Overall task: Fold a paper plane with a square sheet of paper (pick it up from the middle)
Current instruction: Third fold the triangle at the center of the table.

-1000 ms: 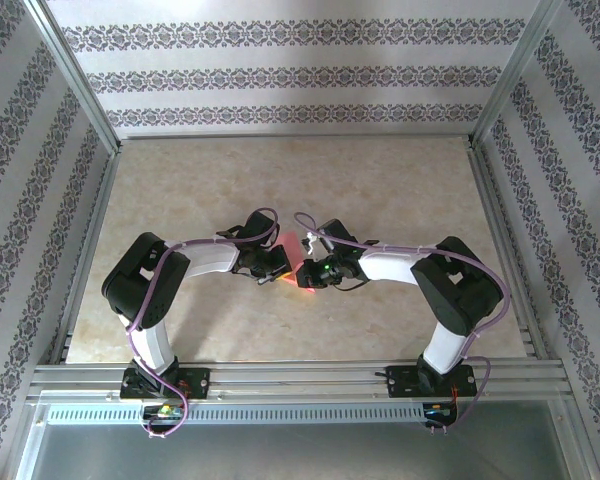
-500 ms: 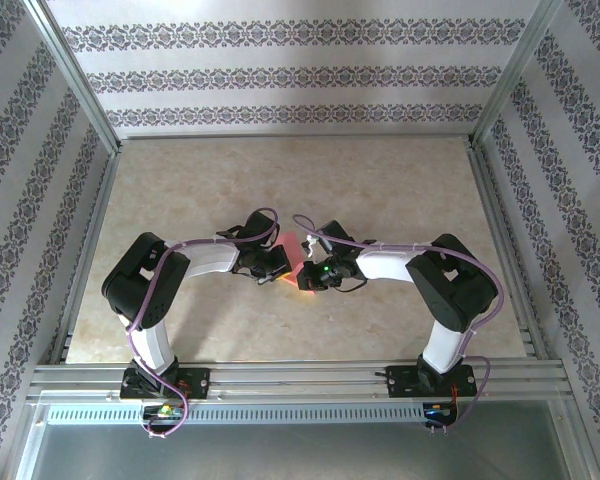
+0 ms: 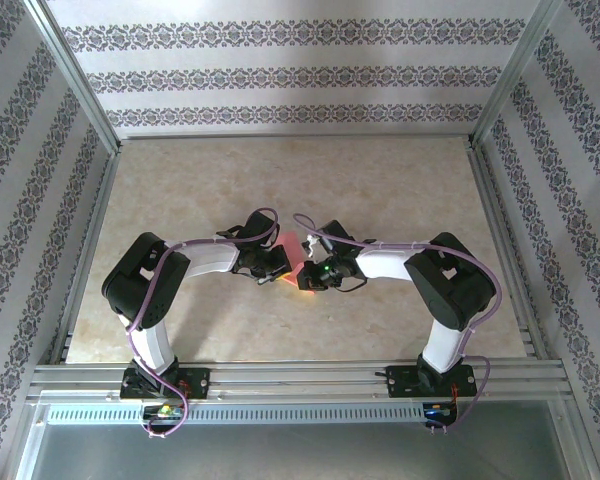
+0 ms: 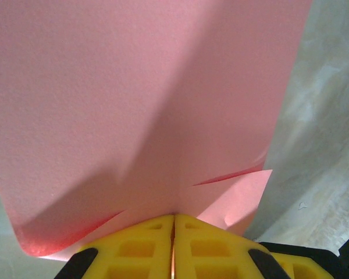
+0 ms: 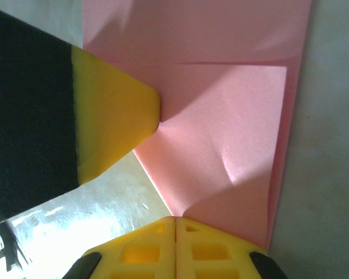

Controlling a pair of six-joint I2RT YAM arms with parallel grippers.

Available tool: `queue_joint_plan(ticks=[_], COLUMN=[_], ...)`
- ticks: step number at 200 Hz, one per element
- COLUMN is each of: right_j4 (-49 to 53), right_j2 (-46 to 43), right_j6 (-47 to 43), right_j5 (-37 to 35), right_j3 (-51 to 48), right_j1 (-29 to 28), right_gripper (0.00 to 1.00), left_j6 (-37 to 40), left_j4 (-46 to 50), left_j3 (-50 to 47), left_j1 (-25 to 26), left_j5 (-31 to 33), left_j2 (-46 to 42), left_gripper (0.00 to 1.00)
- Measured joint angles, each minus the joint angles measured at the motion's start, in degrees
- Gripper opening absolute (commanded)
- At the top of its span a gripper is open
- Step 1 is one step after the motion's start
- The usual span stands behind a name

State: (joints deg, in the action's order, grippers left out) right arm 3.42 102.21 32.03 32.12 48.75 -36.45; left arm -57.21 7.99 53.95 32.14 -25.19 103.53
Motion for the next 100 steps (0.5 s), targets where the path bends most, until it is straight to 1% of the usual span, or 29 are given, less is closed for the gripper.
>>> queue_joint_plan(ticks=[100], right_j4=[-0.7], right_j2=[-2.1], right_j6=[0.2], right_j5=[1.0], right_j3=[-3.3], right_j1=[1.1], right_gripper=[0.08], left_j6=[1.3], left_j4=[0.1], left_j3=[0.4], left_j1=[0.0], left_j5=[0.0], left_j2=[0.4], left_gripper=[0.09])
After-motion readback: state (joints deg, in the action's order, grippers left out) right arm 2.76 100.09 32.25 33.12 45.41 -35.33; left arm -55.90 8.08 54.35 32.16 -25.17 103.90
